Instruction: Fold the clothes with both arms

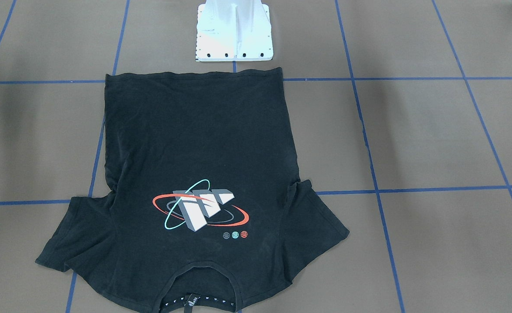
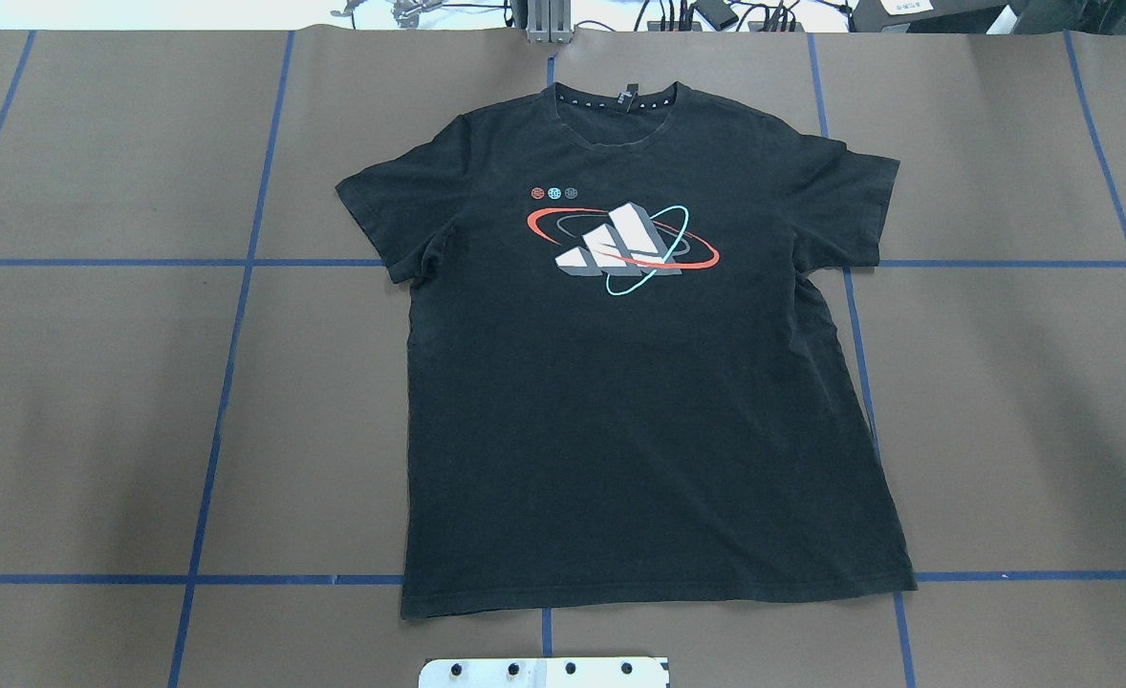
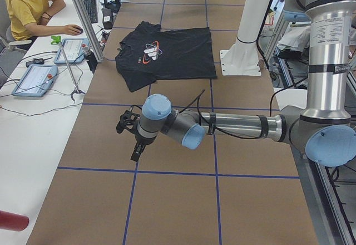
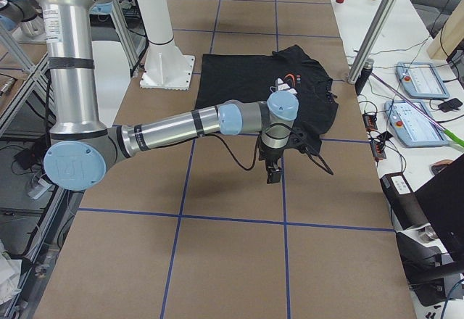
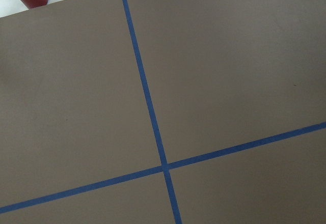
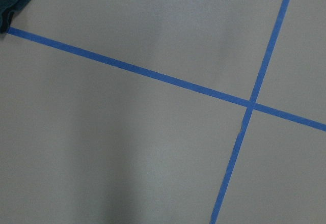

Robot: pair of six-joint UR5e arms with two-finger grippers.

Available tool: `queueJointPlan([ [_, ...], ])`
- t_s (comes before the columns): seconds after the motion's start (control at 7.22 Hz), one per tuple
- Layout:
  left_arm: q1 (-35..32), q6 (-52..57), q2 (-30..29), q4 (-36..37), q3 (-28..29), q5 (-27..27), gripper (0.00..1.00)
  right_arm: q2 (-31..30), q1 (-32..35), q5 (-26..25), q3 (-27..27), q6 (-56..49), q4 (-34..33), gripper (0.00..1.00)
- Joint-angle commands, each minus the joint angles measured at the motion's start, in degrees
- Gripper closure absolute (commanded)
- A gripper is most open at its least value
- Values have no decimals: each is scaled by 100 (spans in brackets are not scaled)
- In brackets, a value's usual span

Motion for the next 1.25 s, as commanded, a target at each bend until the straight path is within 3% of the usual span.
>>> queueJointPlan([
  [0.0,15,-8,79,-45,-60,-258,0,-70,0,153,28,0,15,0],
  [0.55,59,-8,141,-264,-202,-409,0,8,0,153,-59,-18,24,0],
  [0.83,251,-34,141,-684,-193,-593,0,52,-166,397,-86,296,523,0],
  [1.11,340,-60,229,-740,-193,-603,0,480,-972,452,-364,2396,1179,0],
])
